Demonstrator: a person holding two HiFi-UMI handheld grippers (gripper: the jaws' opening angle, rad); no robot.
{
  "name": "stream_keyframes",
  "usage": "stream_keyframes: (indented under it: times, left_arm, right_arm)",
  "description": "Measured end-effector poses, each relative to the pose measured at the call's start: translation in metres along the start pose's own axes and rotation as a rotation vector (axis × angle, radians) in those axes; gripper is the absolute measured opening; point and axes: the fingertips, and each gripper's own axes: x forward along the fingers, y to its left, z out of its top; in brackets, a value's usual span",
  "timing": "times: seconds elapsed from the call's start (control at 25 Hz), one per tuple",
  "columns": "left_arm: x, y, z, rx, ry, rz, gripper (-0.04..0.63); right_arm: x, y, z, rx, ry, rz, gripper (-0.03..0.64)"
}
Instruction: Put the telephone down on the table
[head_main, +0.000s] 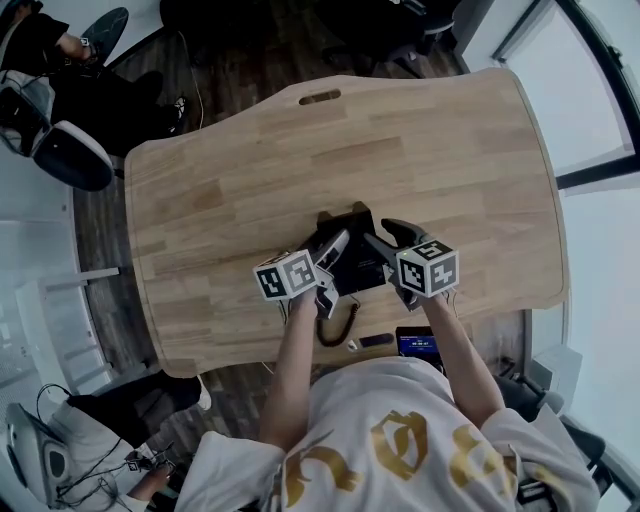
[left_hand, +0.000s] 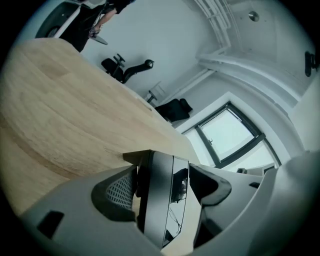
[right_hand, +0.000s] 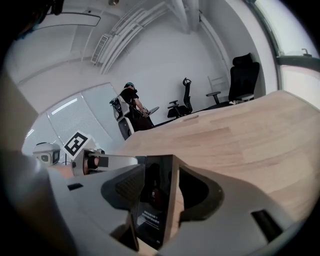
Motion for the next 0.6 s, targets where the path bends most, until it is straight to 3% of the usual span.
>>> stream_keyframes:
  times: [0.36, 0.6]
  left_arm:
    - [-0.059, -0.04, 0.019, 0.096, -0.13, -0.037, 0.295]
    - [-0.093, -0.072, 0.018, 0.148, -0.201, -0.094, 0.292]
  right_arm:
    - [-0.046, 0.033, 0.008, 0.013, -0.123, -0.025, 0.195]
    - [-0.079, 0.064, 0.025, -0.049, -0.247, -0.077, 0.117]
